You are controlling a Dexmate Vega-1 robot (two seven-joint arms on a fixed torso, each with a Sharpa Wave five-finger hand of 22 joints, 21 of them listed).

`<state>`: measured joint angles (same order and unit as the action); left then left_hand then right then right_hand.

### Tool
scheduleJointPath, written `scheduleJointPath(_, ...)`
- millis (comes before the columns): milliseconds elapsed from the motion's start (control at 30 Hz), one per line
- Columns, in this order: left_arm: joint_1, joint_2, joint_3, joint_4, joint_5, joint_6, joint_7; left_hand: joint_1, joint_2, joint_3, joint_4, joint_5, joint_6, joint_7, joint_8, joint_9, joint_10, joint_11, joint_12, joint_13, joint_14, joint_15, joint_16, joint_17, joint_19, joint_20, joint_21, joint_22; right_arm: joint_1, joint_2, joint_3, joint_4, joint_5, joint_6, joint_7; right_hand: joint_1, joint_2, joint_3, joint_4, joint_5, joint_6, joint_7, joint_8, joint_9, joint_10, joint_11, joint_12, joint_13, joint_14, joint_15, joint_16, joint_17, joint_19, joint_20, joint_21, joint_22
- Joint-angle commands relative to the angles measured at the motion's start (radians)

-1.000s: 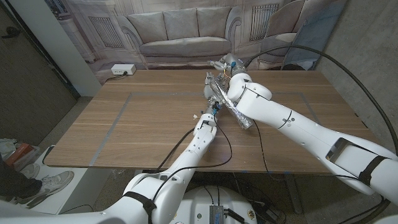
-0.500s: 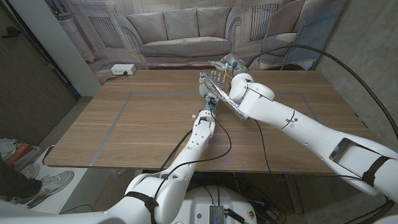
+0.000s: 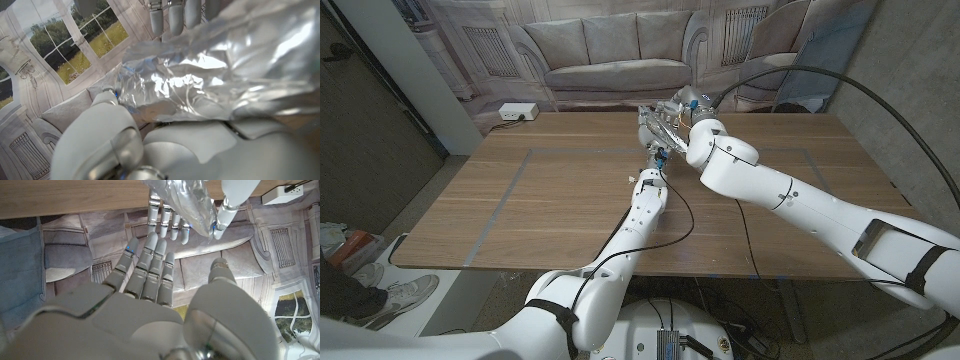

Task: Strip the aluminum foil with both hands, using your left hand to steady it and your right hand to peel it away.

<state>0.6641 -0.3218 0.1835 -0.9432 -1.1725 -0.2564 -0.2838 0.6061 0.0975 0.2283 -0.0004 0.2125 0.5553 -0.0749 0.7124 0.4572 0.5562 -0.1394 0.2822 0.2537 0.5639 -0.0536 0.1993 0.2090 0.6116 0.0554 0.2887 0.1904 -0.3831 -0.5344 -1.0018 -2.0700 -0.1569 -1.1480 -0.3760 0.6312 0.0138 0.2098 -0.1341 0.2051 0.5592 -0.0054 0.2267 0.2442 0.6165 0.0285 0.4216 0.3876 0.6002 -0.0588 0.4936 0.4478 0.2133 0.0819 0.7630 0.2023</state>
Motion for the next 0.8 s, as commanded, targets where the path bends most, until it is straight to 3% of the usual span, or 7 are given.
scheduleJointPath(33,-0.026,-0.013,0.011,0.038,0.042,-0.062,0.015,0.005,-0.020,-0.004,-0.014,0.000,0.003,0.001,0.005,0.006,-0.002,-0.003,-0.003,0.006,-0.006,-0.101,-0.006,-0.001,-0.001,0.002,-0.001,0.002,0.037,-0.001,-0.051,0.002,-0.018,-0.063,-0.007,0.018,-0.008,-0.002,-0.011,0.004,0.015,-0.004,0.008,0.005,-0.007,-0.004,0.009,0.006,-0.003,-0.028,0.015,0.010,-0.005,0.001,0.003,0.003)
scheduleJointPath(200,-0.031,-0.023,0.010,0.045,0.053,-0.084,0.031,0.010,-0.024,-0.005,-0.018,0.000,0.007,0.000,0.010,0.008,-0.001,0.000,-0.002,0.007,-0.005,-0.101,-0.006,-0.001,-0.001,0.002,-0.002,0.002,0.057,-0.001,-0.074,0.008,-0.017,-0.082,-0.005,0.034,-0.009,-0.008,-0.012,0.009,0.033,-0.006,0.017,0.010,0.020,-0.016,0.031,0.016,0.012,-0.045,0.036,0.028,-0.006,0.000,0.003,0.003)
scheduleJointPath(333,-0.032,-0.029,-0.002,0.038,0.023,-0.051,0.016,0.013,-0.026,-0.005,-0.021,0.000,0.012,0.004,0.016,0.010,0.002,0.003,0.000,0.007,-0.002,-0.101,-0.005,-0.001,0.001,0.004,-0.002,0.002,0.085,-0.001,-0.105,0.018,-0.015,-0.103,0.007,0.054,-0.005,-0.014,-0.013,0.014,0.056,-0.010,0.028,0.017,0.051,-0.026,0.062,0.032,0.034,-0.052,0.064,0.053,-0.002,-0.004,0.005,0.004)
scheduleJointPath(800,-0.047,-0.041,-0.031,0.041,-0.031,0.020,0.001,0.019,-0.029,-0.009,-0.024,-0.001,0.014,0.006,0.028,0.017,0.006,0.002,0.005,0.009,0.005,-0.102,-0.003,0.001,0.018,0.007,0.001,0.002,0.178,0.010,-0.203,0.066,0.019,-0.160,0.045,0.084,0.004,-0.022,-0.013,0.019,0.072,-0.017,0.036,0.027,0.052,-0.032,0.091,0.057,0.040,-0.063,0.100,0.094,0.003,-0.008,0.008,0.004)
